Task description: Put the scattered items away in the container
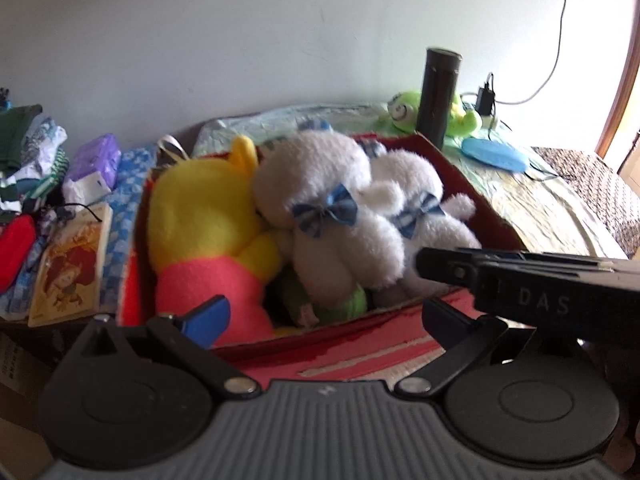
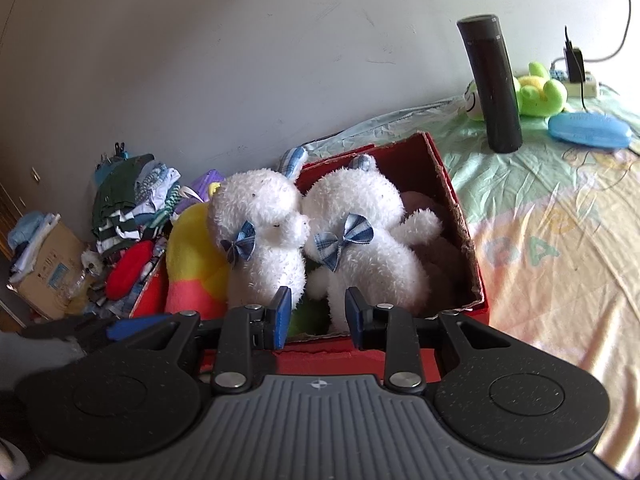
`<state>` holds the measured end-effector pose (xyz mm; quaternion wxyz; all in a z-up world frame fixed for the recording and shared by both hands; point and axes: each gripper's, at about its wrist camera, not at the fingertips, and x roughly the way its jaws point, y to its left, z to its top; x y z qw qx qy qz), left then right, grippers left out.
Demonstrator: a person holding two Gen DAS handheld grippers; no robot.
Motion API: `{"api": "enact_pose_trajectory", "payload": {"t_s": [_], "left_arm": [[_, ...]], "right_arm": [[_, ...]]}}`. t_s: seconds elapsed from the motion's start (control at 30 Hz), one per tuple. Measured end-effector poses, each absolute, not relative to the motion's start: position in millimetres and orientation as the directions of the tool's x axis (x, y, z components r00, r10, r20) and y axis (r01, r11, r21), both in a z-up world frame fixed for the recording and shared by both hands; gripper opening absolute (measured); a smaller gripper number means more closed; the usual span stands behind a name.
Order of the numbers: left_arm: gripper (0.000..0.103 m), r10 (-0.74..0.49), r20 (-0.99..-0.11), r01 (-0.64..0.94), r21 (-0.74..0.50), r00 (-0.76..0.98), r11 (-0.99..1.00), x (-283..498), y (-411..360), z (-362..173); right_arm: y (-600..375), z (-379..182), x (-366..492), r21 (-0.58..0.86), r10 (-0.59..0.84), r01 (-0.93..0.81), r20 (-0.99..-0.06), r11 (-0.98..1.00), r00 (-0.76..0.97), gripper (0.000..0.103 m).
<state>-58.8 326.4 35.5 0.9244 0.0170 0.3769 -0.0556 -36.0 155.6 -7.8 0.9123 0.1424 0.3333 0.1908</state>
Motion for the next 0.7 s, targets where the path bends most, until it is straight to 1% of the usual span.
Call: {"api": "enact_pose_trajectory", "payload": {"t_s": [0.07, 0.13, 0.27, 0.53, 0.7], "left_arm": [[0.102, -0.055, -0.697, 0.084, 0.007, 0.715, 0.996, -58, 330, 37], [0.102, -0.049, -0.708, 0.063, -0.006, 0.705, 0.998, -56, 337, 36], [0.103, -0.035, -0.744, 0.007, -0.04, 0.667, 0.999, -47, 349, 30], [0.103, -0.045, -0.762, -0.029, -0.084, 0.646, 0.996, -41, 352, 29], [0.102, -0.051, -0.771, -0.046, -0.104, 0.634, 0.994, -36, 351, 29]], "right_arm": [[152, -6, -38, 0.362, 0.408, -0.232, -0.554, 0.903, 0.726, 0.039], [147, -6, -37, 0.348, 0.379, -0.206, -0.56, 0.915, 0.737, 0.039], [138, -8, -36, 0.383, 0.382, -0.181, -0.555, 0.906, 0.739, 0.037], [140, -10, -37, 0.372, 0.372, -0.181, -0.546, 0.911, 0.75, 0.037], [146, -12, -41, 0.309, 0.352, -0.209, -0.538, 0.928, 0.766, 0.037]]}}
